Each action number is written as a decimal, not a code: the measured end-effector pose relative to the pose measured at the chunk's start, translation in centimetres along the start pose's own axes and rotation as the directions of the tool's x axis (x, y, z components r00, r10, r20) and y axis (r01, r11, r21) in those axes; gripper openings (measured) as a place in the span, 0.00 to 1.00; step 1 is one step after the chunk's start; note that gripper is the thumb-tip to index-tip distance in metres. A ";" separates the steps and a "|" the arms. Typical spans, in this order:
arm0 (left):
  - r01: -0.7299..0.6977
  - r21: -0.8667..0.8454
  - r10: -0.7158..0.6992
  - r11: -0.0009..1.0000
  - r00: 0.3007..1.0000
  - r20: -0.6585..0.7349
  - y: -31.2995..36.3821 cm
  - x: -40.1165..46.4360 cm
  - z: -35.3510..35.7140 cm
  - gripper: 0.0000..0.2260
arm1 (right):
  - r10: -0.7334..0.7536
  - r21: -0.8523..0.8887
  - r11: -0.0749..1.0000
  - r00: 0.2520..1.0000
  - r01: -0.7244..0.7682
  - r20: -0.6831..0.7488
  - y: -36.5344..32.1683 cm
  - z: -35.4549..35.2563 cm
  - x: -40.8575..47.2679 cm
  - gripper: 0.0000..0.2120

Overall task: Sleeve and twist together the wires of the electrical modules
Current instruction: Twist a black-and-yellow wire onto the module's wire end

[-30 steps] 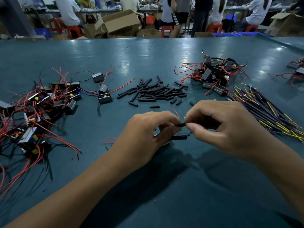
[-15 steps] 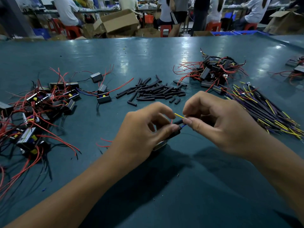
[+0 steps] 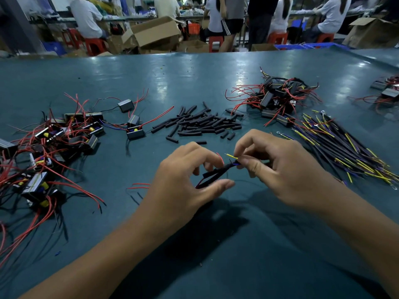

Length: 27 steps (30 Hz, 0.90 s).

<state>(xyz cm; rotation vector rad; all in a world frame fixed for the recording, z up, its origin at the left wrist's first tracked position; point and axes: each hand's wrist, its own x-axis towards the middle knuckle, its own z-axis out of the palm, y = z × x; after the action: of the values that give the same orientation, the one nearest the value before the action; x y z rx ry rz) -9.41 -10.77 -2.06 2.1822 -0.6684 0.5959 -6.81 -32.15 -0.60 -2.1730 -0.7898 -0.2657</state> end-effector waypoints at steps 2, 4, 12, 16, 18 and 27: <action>-0.020 0.042 0.021 0.999 1.000 -0.019 0.1 0.1 0.4 0.07 | -0.008 -0.015 1.000 1.000 0.008 0.005 -0.1 0.0 0.0 0.09; -0.028 0.069 0.030 0.997 0.999 -0.026 0.2 0.1 0.6 0.05 | -0.026 -0.029 0.999 1.000 0.027 0.015 -0.2 0.0 -0.1 0.06; -0.072 0.154 0.064 0.985 0.997 0.052 0.1 0.1 0.1 0.05 | -0.187 -0.182 0.967 0.981 0.176 -0.045 -0.6 0.2 -0.2 0.04; -0.061 0.104 0.049 0.993 0.992 0.114 -0.1 0.0 -0.3 0.05 | -0.246 -0.246 0.943 0.967 0.224 -0.060 -0.4 0.4 -0.3 0.05; -0.062 0.076 0.051 0.995 0.988 0.143 -0.3 -0.1 -0.2 0.04 | -0.249 -0.236 0.945 0.967 0.227 -0.064 -0.3 0.4 -0.3 0.04; -0.059 0.045 0.055 0.997 0.994 0.100 -0.7 0.0 0.1 0.04 | -0.279 -0.205 0.944 0.958 0.260 -0.066 0.1 0.6 -0.2 0.03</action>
<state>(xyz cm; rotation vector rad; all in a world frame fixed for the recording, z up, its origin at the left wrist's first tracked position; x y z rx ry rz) -8.94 -10.44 -2.43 2.2549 -0.7781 0.5415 -6.96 -31.85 -1.20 -2.2096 -1.0461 -0.6033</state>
